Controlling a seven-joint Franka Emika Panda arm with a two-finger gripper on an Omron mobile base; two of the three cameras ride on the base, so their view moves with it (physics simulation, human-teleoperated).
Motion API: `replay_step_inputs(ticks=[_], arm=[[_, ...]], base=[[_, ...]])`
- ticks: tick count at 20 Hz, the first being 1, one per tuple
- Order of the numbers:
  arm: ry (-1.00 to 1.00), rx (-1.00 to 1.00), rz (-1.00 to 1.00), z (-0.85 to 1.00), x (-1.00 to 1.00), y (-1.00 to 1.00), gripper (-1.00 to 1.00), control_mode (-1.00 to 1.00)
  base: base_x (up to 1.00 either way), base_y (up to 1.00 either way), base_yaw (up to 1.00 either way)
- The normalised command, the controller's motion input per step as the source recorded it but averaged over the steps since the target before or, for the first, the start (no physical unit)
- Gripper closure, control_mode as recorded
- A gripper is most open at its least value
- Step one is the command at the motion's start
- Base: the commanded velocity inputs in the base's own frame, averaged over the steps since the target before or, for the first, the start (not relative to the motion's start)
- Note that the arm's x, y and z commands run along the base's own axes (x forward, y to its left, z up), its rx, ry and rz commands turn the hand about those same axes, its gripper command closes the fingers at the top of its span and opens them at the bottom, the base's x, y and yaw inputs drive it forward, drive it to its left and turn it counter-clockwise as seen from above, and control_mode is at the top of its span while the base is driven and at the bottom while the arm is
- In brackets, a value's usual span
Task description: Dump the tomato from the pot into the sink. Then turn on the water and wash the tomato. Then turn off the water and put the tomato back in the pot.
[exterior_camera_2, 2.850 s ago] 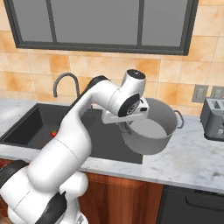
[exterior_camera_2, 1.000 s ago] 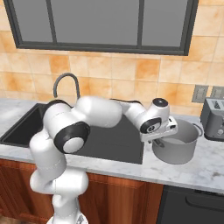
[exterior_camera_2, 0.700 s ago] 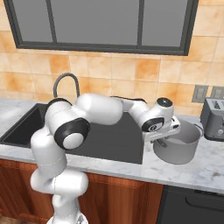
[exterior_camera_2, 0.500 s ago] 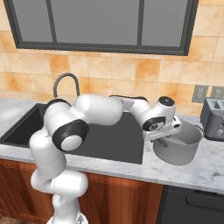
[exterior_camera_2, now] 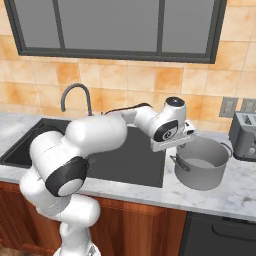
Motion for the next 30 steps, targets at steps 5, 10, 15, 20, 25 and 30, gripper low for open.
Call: replay_step_inputs(ticks=[5, 10, 15, 20, 25, 30], arm=[[-0.06, -0.04, 0.0, 0.45, -0.52, 1.0, -1.0, -1.0], [-0.05, 0.0, -0.01, 0.27, -0.51, 1.0, -1.0, -1.0], [-0.01, 0.02, -0.03, 0.24, -0.15, 1.0, -1.0, -1.0], [0.0, 0.1, -0.05, 0.08, 0.16, 0.96, -1.0, -1.0], [0.0, 0.19, -0.06, 0.0, 0.55, 0.66, -1.0, -1.0], [0.0, 0.21, -0.06, 0.0, 0.68, 0.44, -1.0, -1.0]], base=[[0.0, 0.0, 0.0], [0.0, 0.0, 0.0], [0.0, 0.0, 0.0], [0.0, 0.0, 0.0], [0.0, 0.0, 0.0], [0.0, 0.0, 0.0]])
